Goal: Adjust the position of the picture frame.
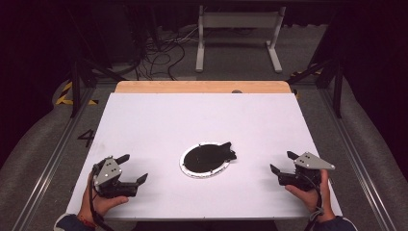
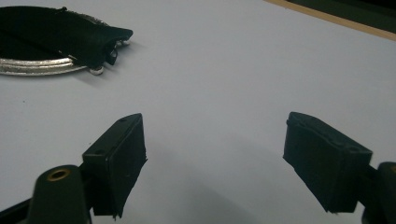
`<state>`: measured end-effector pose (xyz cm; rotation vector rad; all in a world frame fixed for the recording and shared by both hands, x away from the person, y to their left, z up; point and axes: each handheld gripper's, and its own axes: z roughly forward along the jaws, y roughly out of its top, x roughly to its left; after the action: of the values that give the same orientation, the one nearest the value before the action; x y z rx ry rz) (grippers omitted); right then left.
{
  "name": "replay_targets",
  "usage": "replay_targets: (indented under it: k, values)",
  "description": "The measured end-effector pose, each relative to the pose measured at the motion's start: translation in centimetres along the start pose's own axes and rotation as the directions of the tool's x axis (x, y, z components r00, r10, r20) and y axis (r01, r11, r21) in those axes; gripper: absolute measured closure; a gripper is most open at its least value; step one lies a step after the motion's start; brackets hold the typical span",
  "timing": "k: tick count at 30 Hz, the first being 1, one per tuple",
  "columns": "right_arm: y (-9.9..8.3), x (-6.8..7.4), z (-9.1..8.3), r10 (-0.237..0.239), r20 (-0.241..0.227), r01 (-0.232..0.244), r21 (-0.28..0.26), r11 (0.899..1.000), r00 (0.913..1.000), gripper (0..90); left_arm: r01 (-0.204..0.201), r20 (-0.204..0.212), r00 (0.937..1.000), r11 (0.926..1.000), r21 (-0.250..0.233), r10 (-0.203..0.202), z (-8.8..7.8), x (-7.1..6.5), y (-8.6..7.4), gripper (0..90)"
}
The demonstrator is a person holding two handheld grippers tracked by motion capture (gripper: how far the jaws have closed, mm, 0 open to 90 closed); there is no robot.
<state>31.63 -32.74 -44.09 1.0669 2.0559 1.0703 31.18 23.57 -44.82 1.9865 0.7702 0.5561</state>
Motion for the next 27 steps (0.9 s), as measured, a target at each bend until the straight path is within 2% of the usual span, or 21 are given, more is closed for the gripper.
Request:
replay_targets:
  k: [4, 7, 10, 11, 12, 13, 14, 16, 17, 18, 19, 20, 21, 22, 23, 24, 26, 27]
  values:
    - [0.1, 0.1, 0.5, 0.003, -0.004, -0.003, 0.018, 1.000, 1.0000, 23.7, -0.021, 0.004, 0.9998, 0.9993, 0.032, 0.021, 0.2, -0.4, -0.2, 12.8]
    - [0.3, 0.2, 0.7, -0.004, -0.007, 0.004, 0.024, 1.000, 1.0000, 26.9, -0.023, 0.008, 0.9997, 0.9993, 0.030, 0.023, 0.1, -0.5, -0.3, 14.6]
    - [0.5, 0.4, 1.1, -0.009, -0.024, 0.010, 0.028, 1.000, 0.9997, 37.0, -0.029, 0.025, 0.9993, 0.9982, 0.052, 0.028, 0.2, -0.9, -0.6, 17.4]
    - [0.5, 0.4, 1.1, -0.009, -0.024, 0.010, 0.028, 1.000, 0.9997, 37.0, -0.029, 0.025, 0.9993, 0.9982, 0.052, 0.028, 0.2, -0.9, -0.6, 19.5]
    - [0.8, 0.5, 1.5, -0.011, -0.048, 0.013, 0.027, 1.000, 0.9988, 48.1, -0.036, 0.030, 0.9989, 0.9974, 0.062, 0.035, 0.3, -1.1, -0.5, 23.0]
    - [0.9, 0.6, 1.7, -0.016, -0.059, 0.018, 0.034, 0.999, 0.9981, 53.3, -0.035, 0.053, 0.9981, 0.9961, 0.080, 0.031, 0.6, -1.3, -0.3, 27.6]
    - [0.9, 0.6, 2.0, -0.020, -0.068, 0.023, 0.043, 0.999, 0.9975, 59.6, -0.035, 0.053, 0.9981, 0.9961, 0.080, 0.031, 0.6, -1.3, -0.3, 32.5]
    - [1.2, 0.8, 2.6, -0.029, -0.084, 0.034, 0.059, 0.998, 0.9960, 68.1, -0.050, 0.115, 0.9927, 0.9921, 0.115, 0.037, 1.4, -1.7, 0.0, 45.6]
    - [1.2, 0.8, 2.6, -0.029, -0.084, 0.034, 0.059, 0.998, 0.9960, 68.1, -0.050, 0.115, 0.9927, 0.9921, 0.115, 0.037, 1.4, -1.7, 0.0, 51.7]
    - [1.4, 0.9, 3.1, -0.032, -0.097, 0.039, 0.073, 0.997, 0.9947, 71.9, -0.054, 0.134, 0.9902, 0.9912, 0.121, 0.038, 1.6, -1.9, 0.1, 51.7]
    - [1.8, 1.1, 4.0, -0.036, -0.114, 0.046, 0.086, 0.995, 0.9929, 77.6, -0.064, 0.149, 0.9879, 0.9895, 0.129, 0.044, 1.9, -2.1, 0.2, 63.8]
    - [1.8, 1.1, 4.0, -0.036, -0.114, 0.046, 0.086, 0.995, 0.9929, 77.6, -0.062, 0.160, 0.9864, 0.9876, 0.144, 0.039, 2.1, -2.3, 0.3, 63.8]
    - [2.1, 1.5, 4.7, -0.044, -0.132, 0.057, 0.098, 0.994, 0.9902, 82.6, -0.071, 0.191, 0.9807, 0.9850, 0.157, 0.041, 2.7, -2.7, 0.6, 72.3]
    - [2.1, 1.5, 4.7, -0.044, -0.132, 0.057, 0.098, 0.994, 0.9902, 82.6, -0.071, 0.191, 0.9807, 0.9850, 0.157, 0.041, 2.7, -2.7, 0.6, 77.8]
    - [2.5, 2.0, 5.3, -0.061, -0.141, 0.077, 0.106, 0.991, 0.9881, 85.7, -0.084, 0.207, 0.9773, 0.9810, 0.175, 0.047, 3.2, -3.1, 0.8, 82.4]
    - [2.5, 2.0, 5.3, -0.061, -0.141, 0.077, 0.106, 0.991, 0.9881, 85.7, -0.084, 0.207, 0.9773, 0.9810, 0.175, 0.047, 3.2, -3.1, 0.8, 85.4]
    - [3.0, 2.6, 6.0, -0.082, -0.148, 0.099, 0.107, 0.989, 0.9855, 89.3, -0.092, 0.234, 0.9712, 0.9773, 0.191, 0.045, 4.1, -3.4, 1.2, 88.9]
    - [3.3, 2.9, 6.4, -0.090, -0.163, 0.108, 0.100, 0.989, 0.9824, 90.0, -0.099, 0.234, 0.9708, 0.9757, 0.196, 0.051, 4.5, -3.6, 1.4, 89.8]
